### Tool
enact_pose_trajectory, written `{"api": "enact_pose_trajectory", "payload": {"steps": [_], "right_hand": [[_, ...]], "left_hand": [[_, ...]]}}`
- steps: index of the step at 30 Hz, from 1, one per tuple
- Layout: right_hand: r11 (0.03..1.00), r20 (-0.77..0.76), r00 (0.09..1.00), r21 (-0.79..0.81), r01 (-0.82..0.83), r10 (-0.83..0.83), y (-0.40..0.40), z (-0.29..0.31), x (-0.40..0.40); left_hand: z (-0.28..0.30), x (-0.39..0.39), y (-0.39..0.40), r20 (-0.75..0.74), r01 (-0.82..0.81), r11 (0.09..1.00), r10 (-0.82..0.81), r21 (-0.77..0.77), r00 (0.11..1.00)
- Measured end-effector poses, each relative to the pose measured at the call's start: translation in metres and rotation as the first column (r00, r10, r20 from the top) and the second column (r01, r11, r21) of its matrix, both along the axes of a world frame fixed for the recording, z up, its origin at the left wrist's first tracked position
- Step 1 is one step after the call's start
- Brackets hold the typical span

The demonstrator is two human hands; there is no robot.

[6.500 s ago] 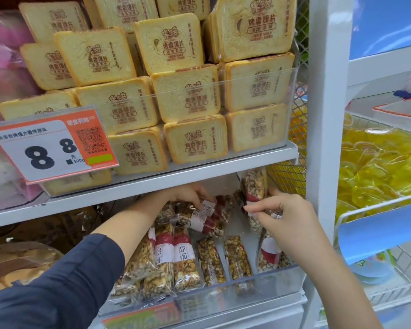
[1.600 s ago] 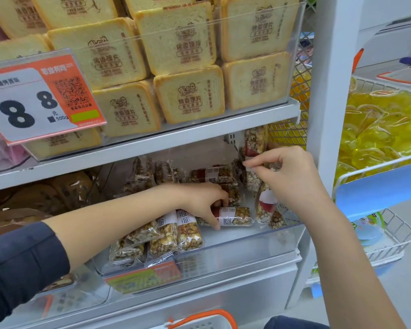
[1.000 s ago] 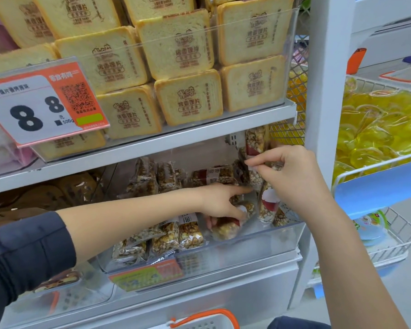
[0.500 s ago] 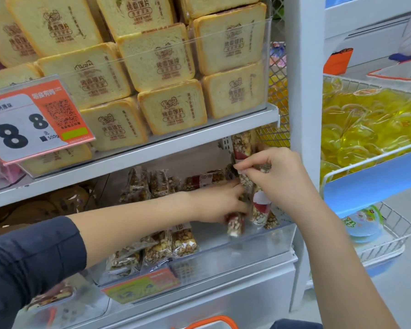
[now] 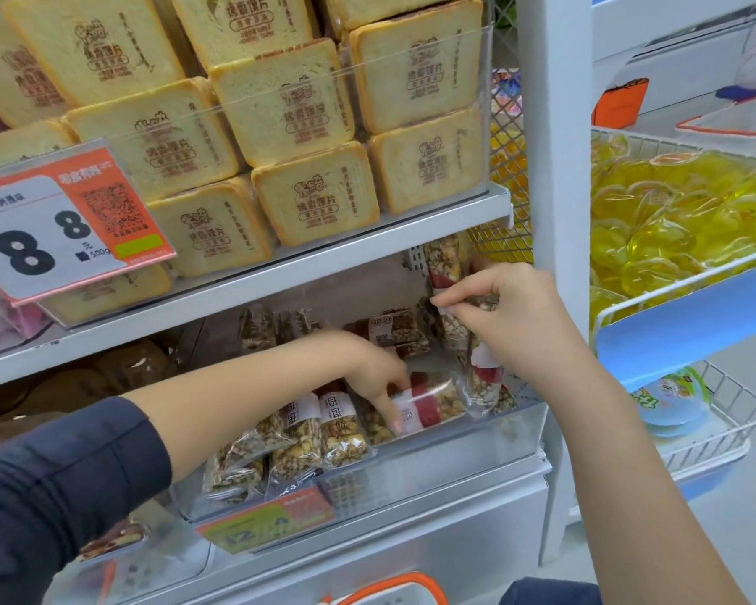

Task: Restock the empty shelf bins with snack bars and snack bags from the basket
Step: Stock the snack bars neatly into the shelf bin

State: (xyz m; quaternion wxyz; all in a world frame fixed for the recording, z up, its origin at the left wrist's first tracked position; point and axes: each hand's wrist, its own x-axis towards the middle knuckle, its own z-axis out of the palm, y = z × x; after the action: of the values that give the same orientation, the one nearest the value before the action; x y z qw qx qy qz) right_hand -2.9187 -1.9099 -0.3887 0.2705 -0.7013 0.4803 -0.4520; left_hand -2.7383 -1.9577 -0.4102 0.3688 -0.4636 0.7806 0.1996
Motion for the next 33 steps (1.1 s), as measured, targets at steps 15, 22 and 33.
{"api": "enact_pose_trajectory", "payload": {"steps": [15, 22, 33], "right_hand": [[1.0, -0.047, 0.999, -0.001, -0.004, 0.004, 0.0, 0.001, 0.0], [1.0, -0.034, 0.999, 0.002, -0.015, 0.015, -0.001, -0.001, 0.0], [1.0, -0.037, 0.999, -0.003, -0.015, 0.014, -0.001, 0.0, 0.002]], "left_hand": [[-0.02, 0.021, -0.002, -0.257, 0.01, 0.956, -0.09, -0.295, 0.962], [-0.023, 0.031, -0.006, -0.142, 0.005, 0.94, -0.056, -0.34, 0.988], [-0.023, 0.018, 0.004, -0.324, -0.044, 0.969, -0.038, -0.242, 0.945]]}}
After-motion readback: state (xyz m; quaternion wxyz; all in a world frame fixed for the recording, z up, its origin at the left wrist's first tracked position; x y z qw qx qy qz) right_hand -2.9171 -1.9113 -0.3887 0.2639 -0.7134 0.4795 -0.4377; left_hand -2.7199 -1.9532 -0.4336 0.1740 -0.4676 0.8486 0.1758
